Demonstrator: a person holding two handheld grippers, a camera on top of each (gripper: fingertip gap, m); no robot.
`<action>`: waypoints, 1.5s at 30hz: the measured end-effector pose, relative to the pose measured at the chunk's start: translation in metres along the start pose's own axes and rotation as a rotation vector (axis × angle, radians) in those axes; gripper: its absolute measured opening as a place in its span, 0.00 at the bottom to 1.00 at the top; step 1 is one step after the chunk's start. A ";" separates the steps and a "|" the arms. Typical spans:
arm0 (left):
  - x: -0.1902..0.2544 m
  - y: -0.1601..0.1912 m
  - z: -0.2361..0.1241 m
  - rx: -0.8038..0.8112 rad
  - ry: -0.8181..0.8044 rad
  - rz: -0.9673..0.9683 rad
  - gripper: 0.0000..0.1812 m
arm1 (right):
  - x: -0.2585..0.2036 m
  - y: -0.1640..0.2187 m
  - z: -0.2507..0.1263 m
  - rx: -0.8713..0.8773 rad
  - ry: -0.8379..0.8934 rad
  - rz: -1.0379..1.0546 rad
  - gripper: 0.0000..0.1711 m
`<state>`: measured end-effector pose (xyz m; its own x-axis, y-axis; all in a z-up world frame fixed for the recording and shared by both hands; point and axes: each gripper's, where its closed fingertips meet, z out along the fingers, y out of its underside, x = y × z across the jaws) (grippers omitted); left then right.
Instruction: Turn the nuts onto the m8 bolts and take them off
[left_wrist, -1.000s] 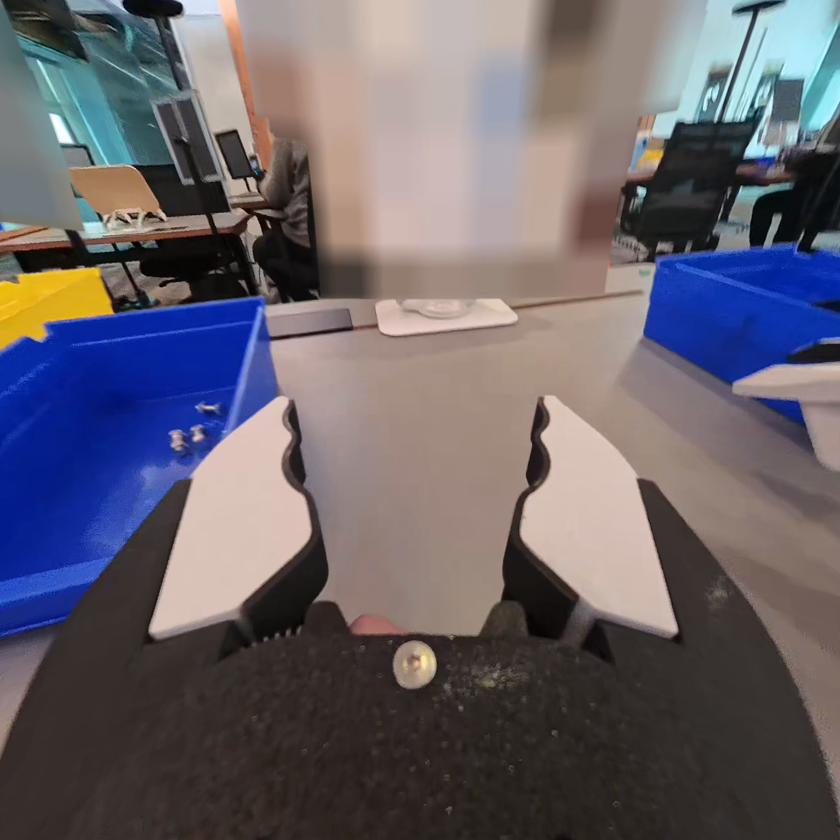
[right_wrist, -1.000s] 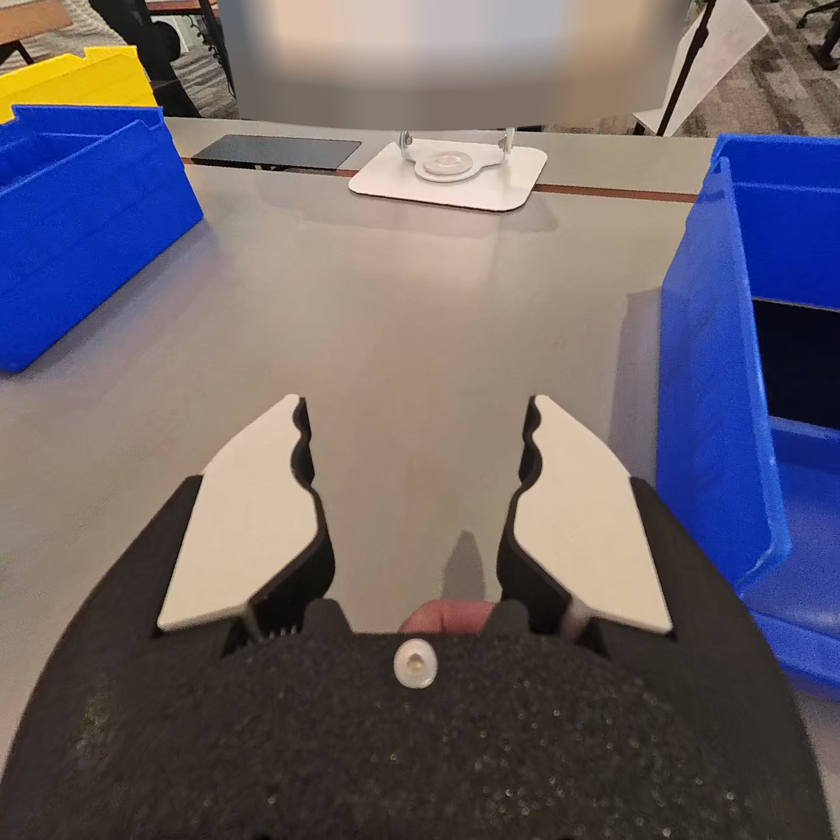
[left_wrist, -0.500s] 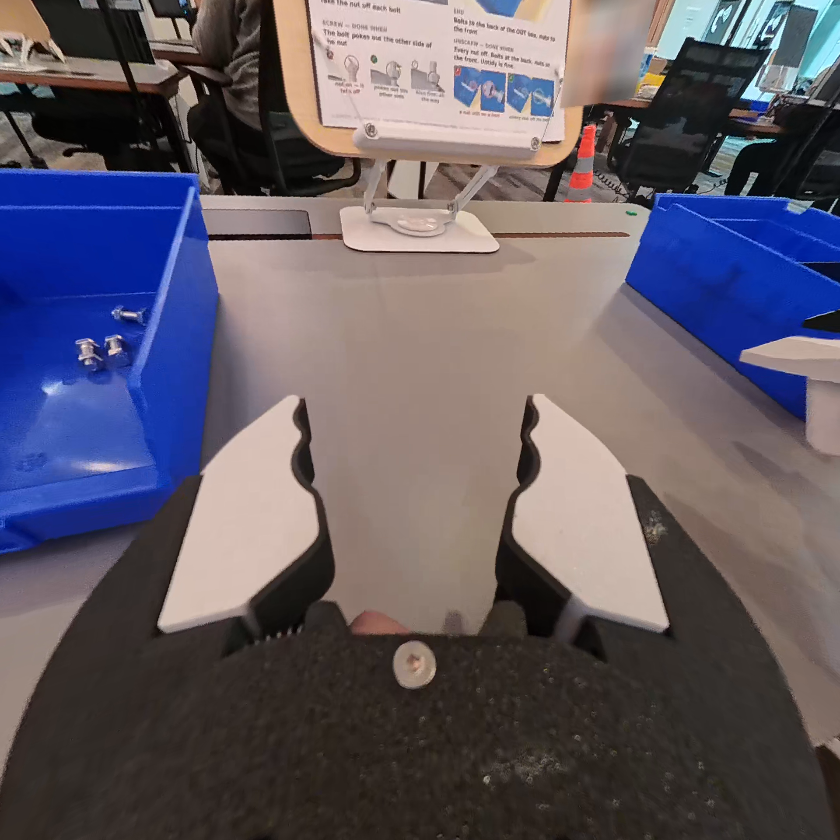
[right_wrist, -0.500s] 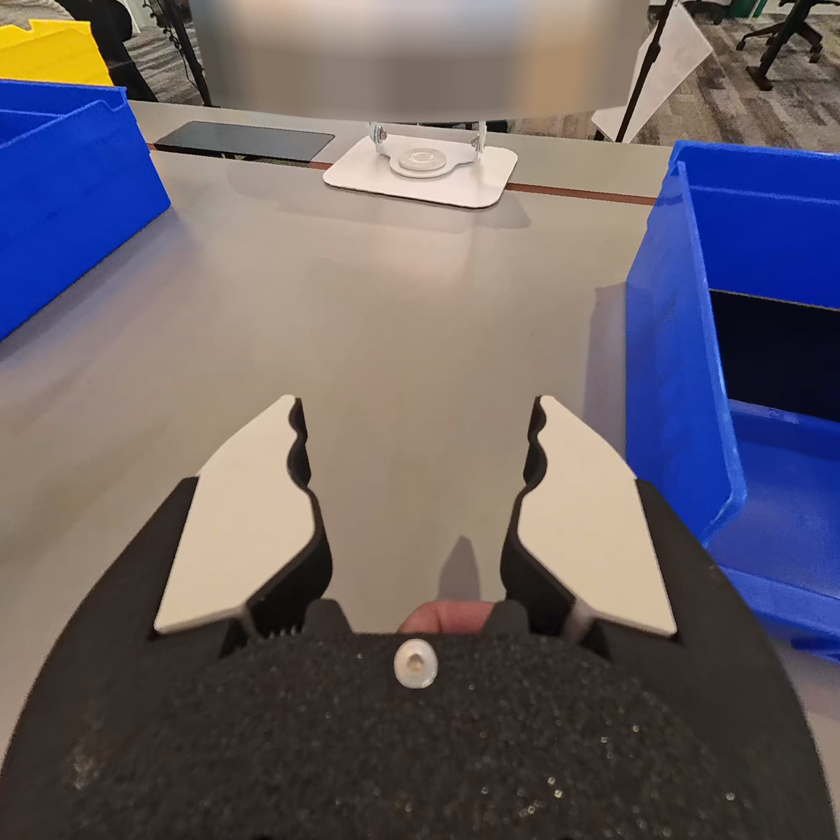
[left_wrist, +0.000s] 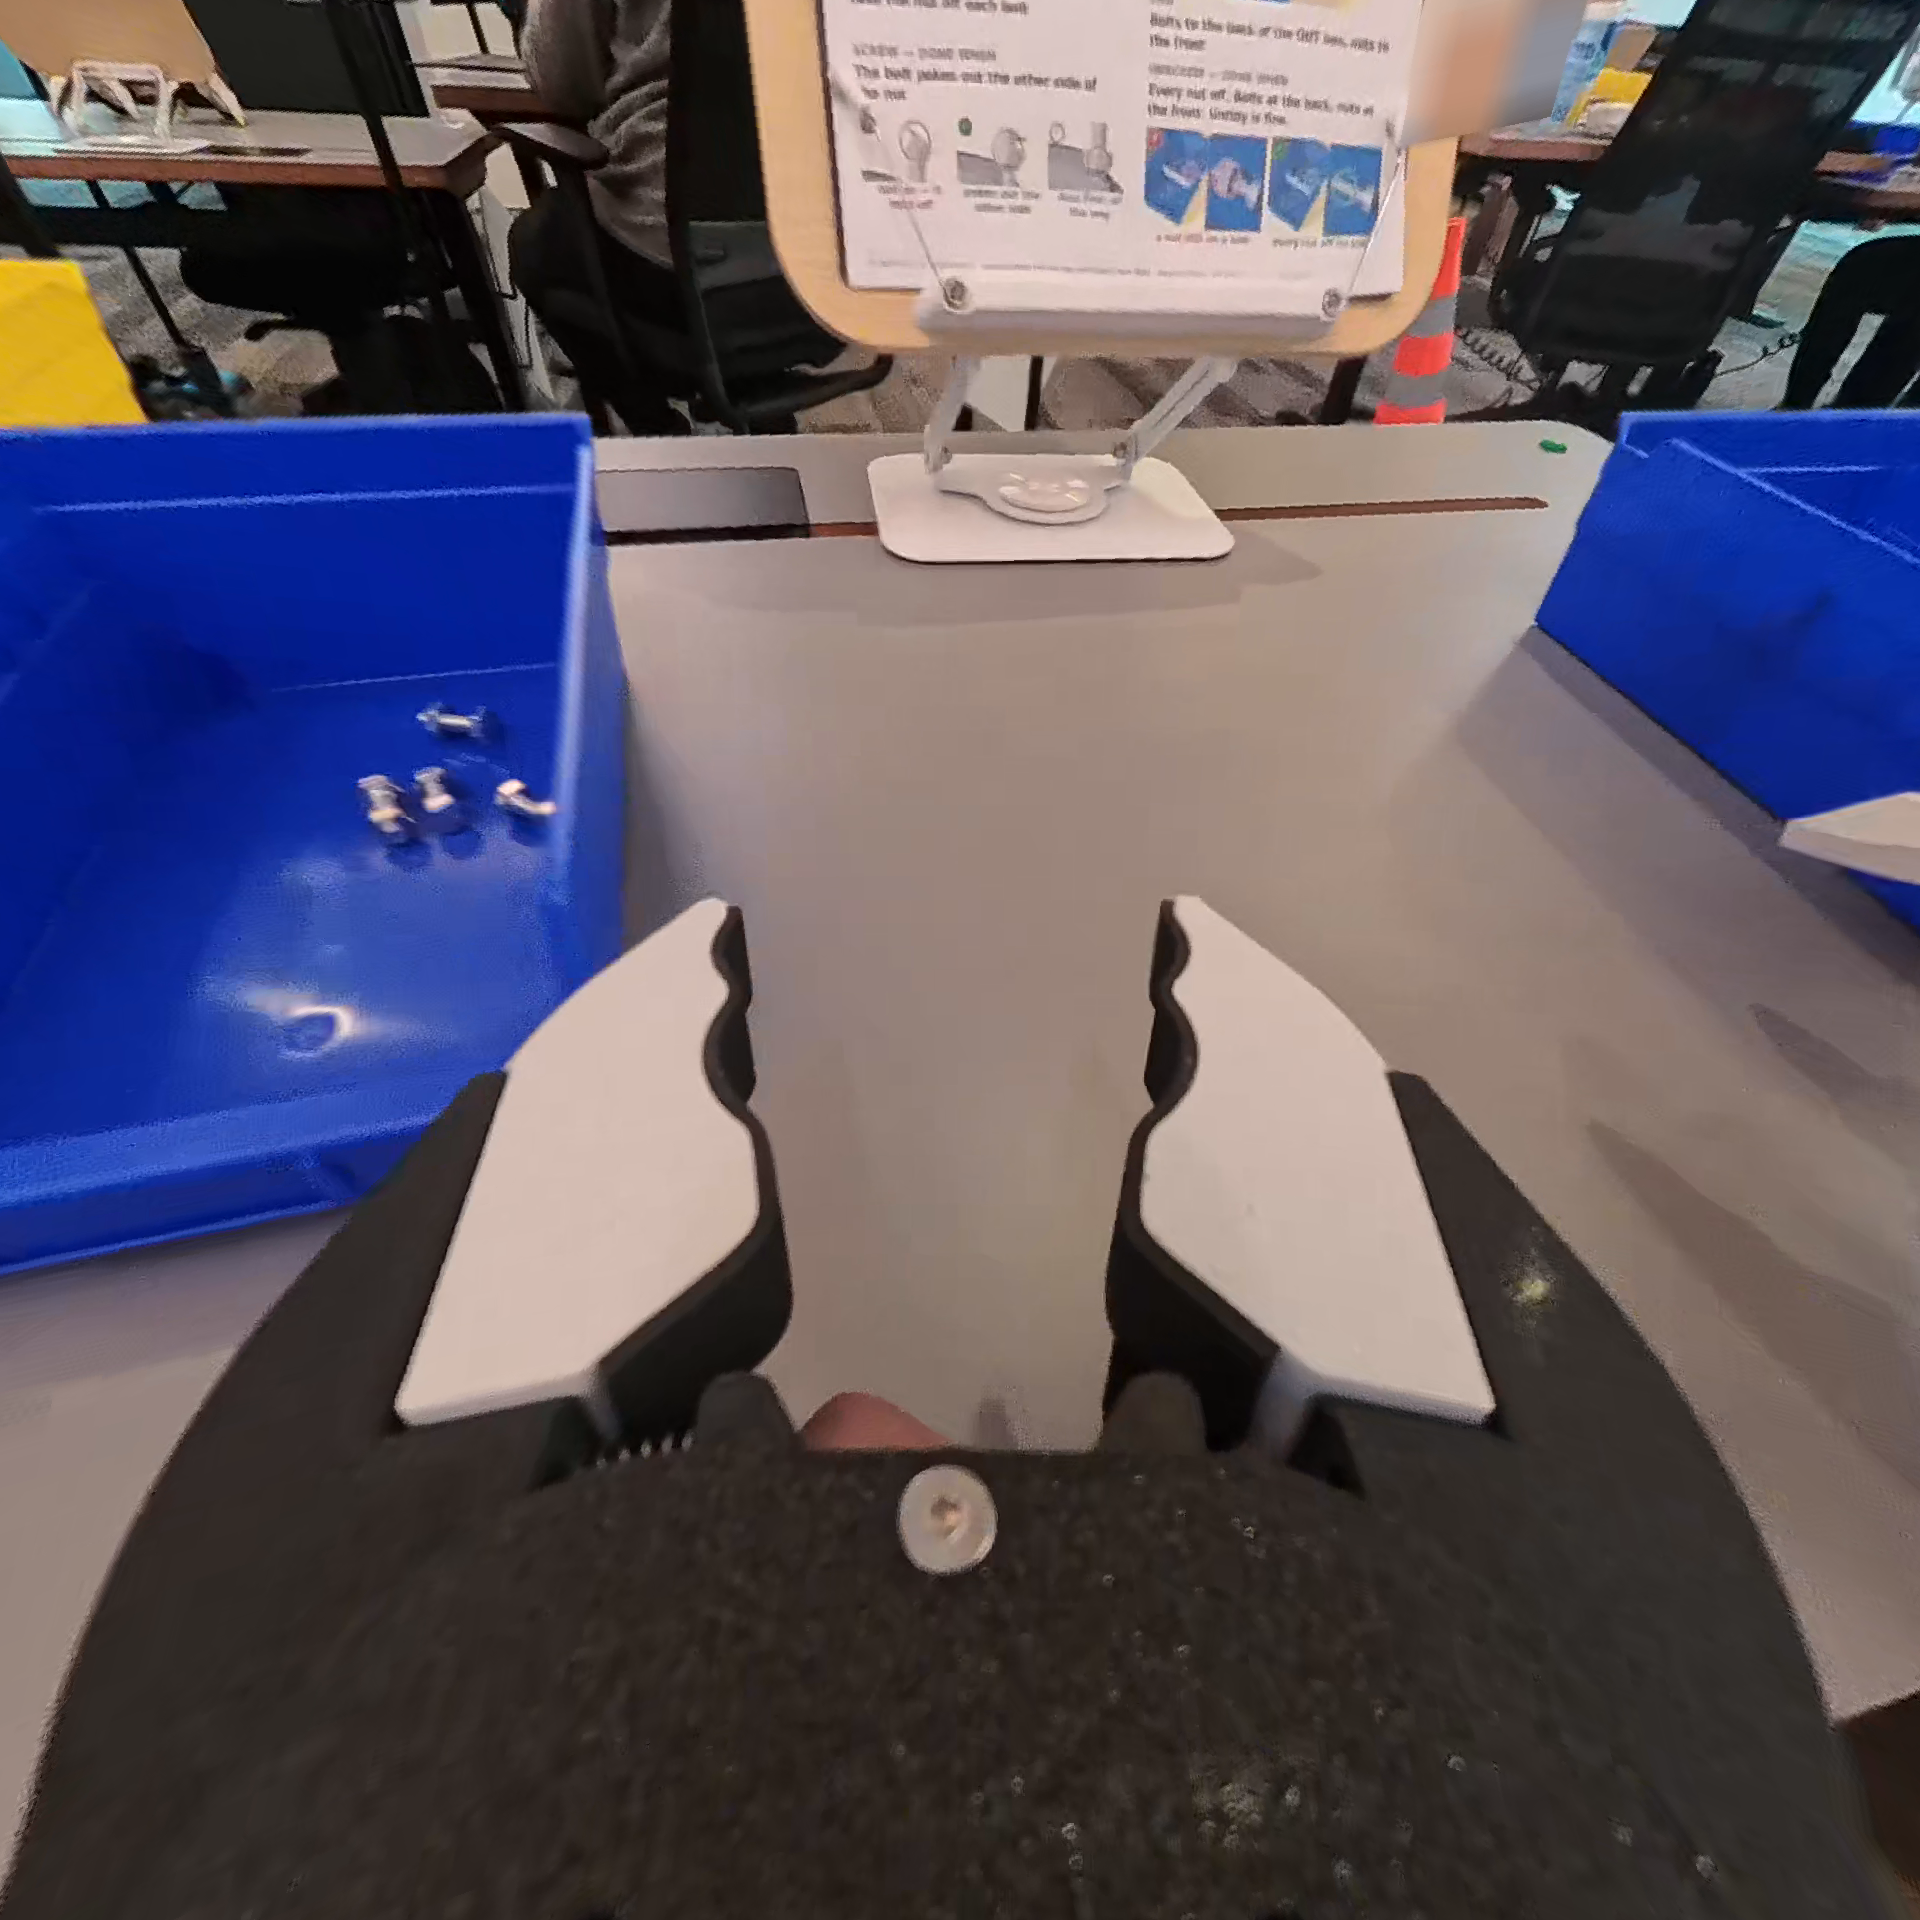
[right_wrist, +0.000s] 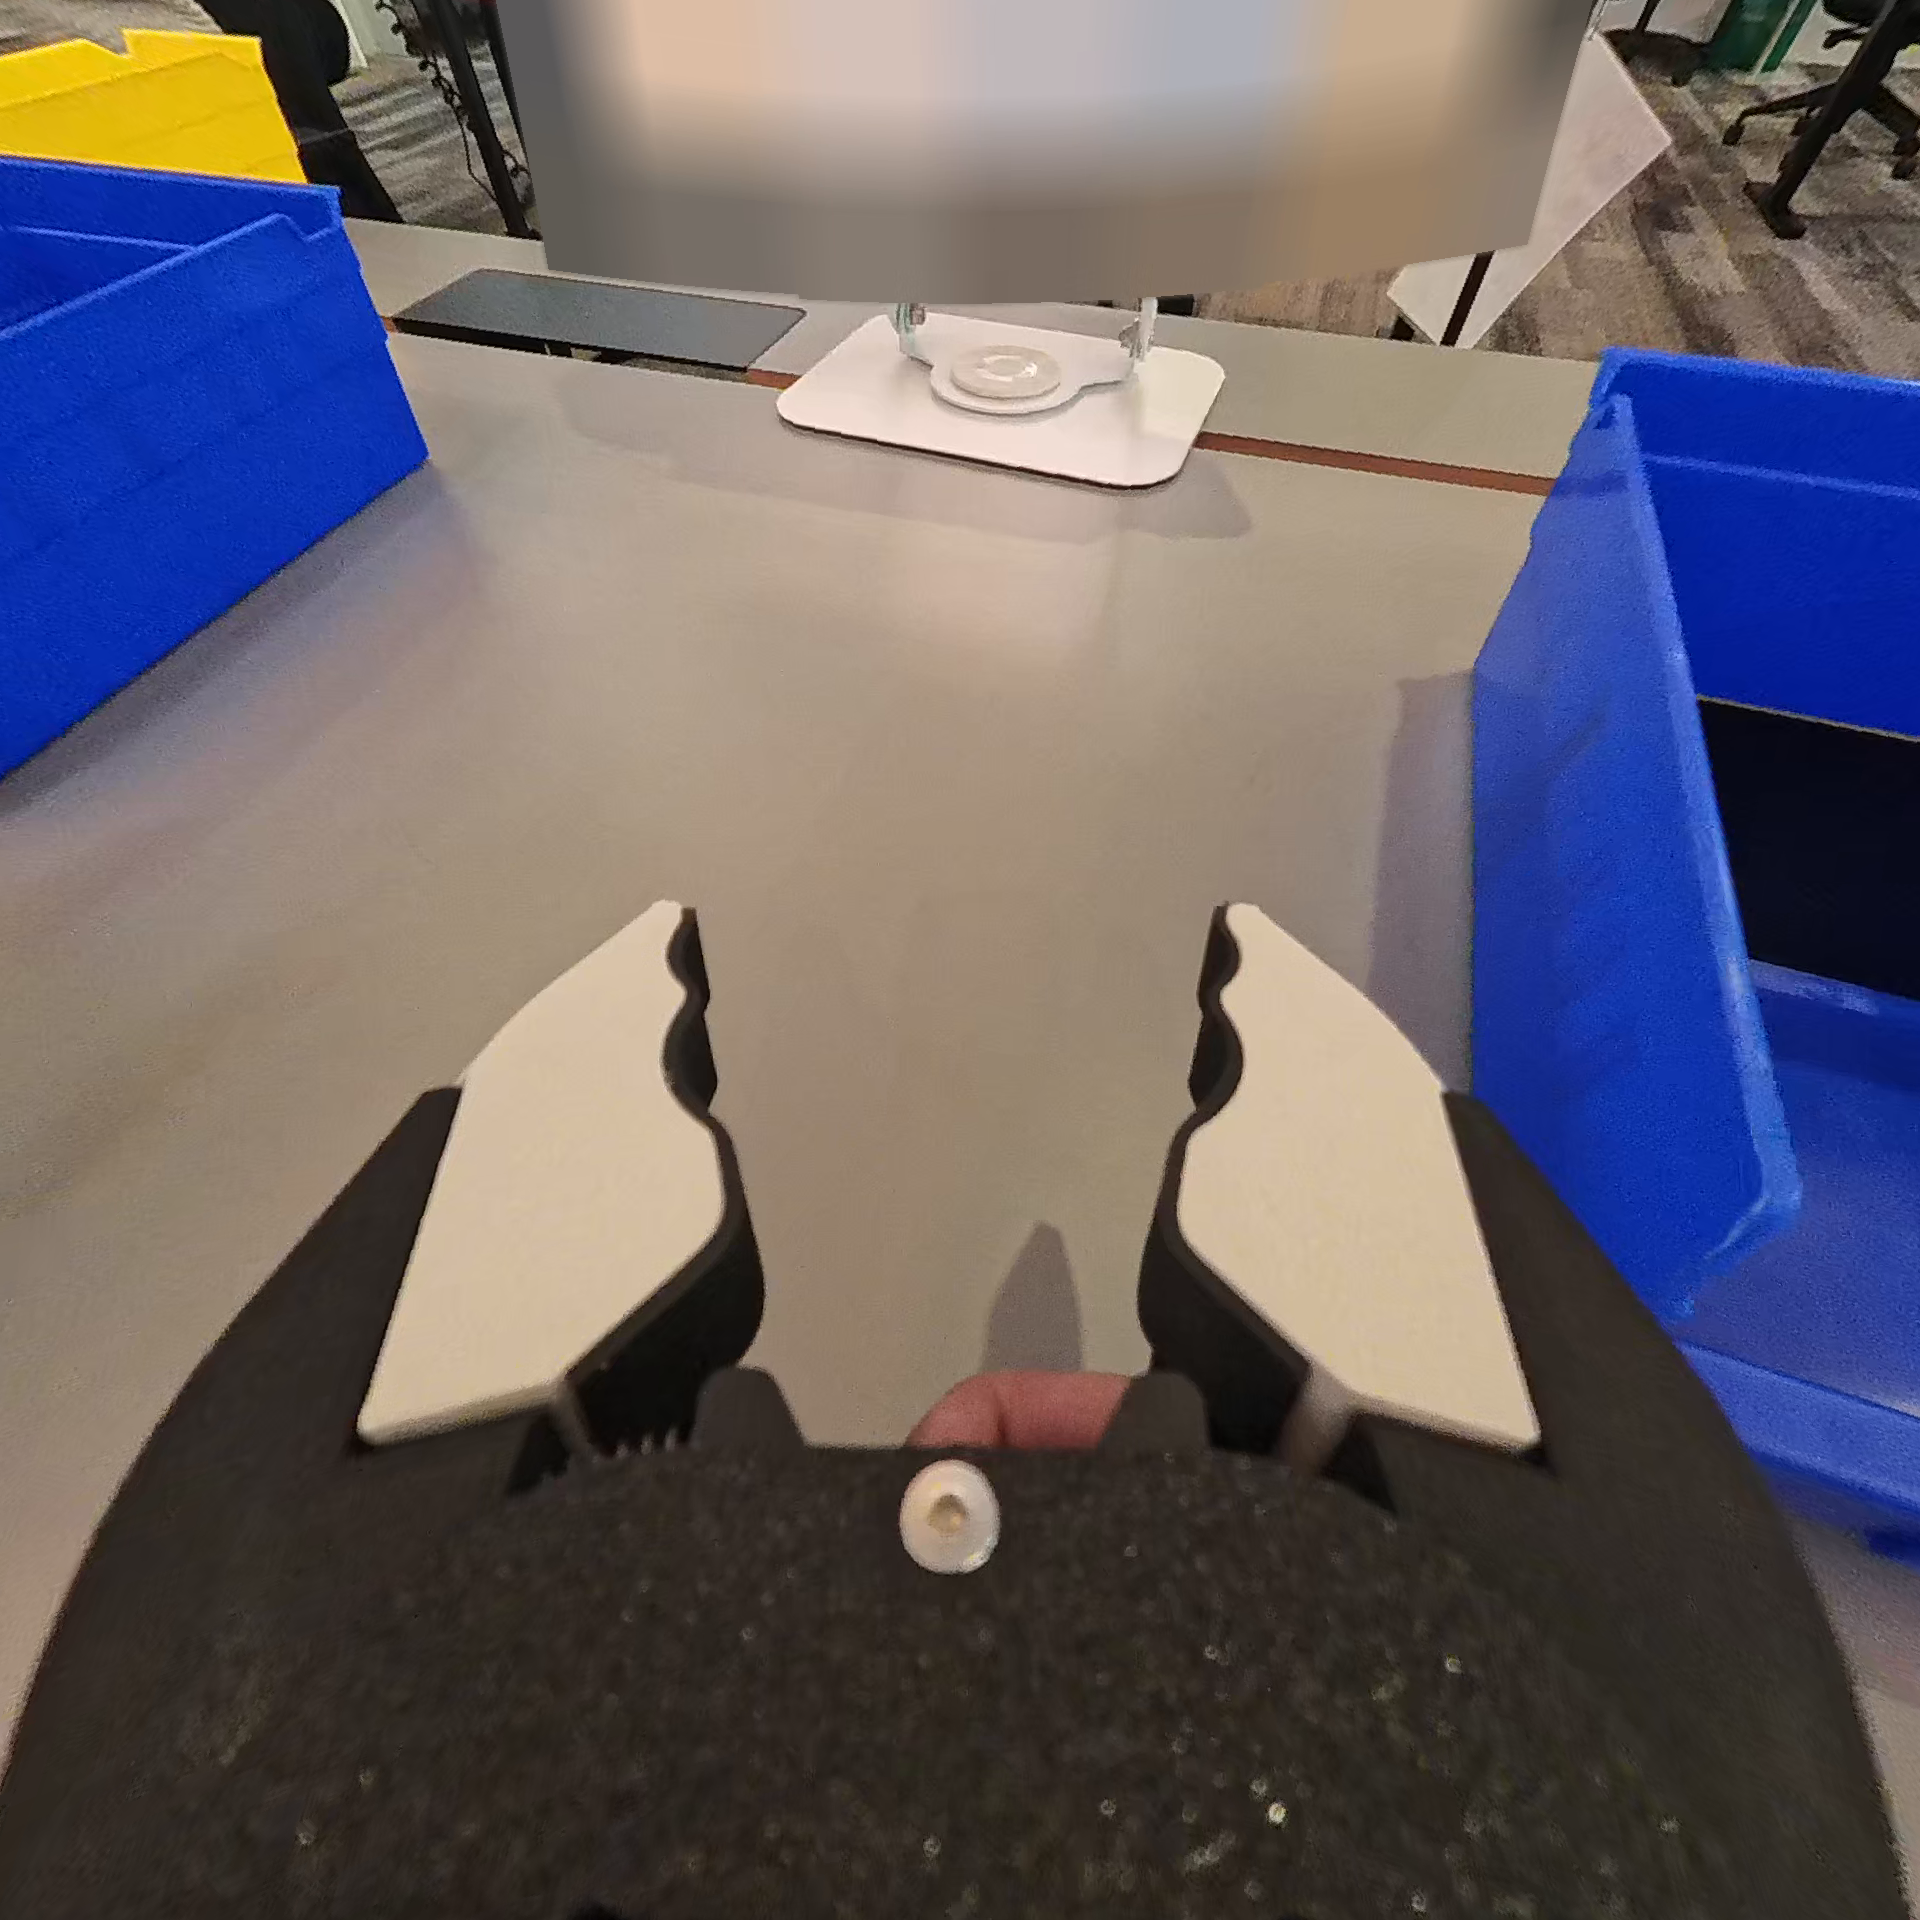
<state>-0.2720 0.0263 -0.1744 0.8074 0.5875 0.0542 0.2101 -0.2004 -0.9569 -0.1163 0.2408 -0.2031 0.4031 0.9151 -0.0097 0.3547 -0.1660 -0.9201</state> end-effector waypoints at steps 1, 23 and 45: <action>-0.009 -0.006 -0.003 -0.006 -0.002 0.009 0.41 | -0.001 0.000 0.000 -0.001 -0.004 -0.003 0.53; -0.210 0.045 0.112 -0.864 0.087 0.382 0.37 | 0.002 -0.006 0.021 -0.009 -0.072 -0.052 0.49; -0.229 0.063 0.119 -0.903 0.006 0.321 0.20 | 0.020 0.007 0.030 -0.041 -0.075 -0.021 0.46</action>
<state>-0.5091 -0.0270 -0.2809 0.9027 0.3958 -0.1688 0.3220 -0.8816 -0.3450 -0.1312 0.2692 -0.2217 0.3317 0.9432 -0.0207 0.3977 -0.1597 -0.9035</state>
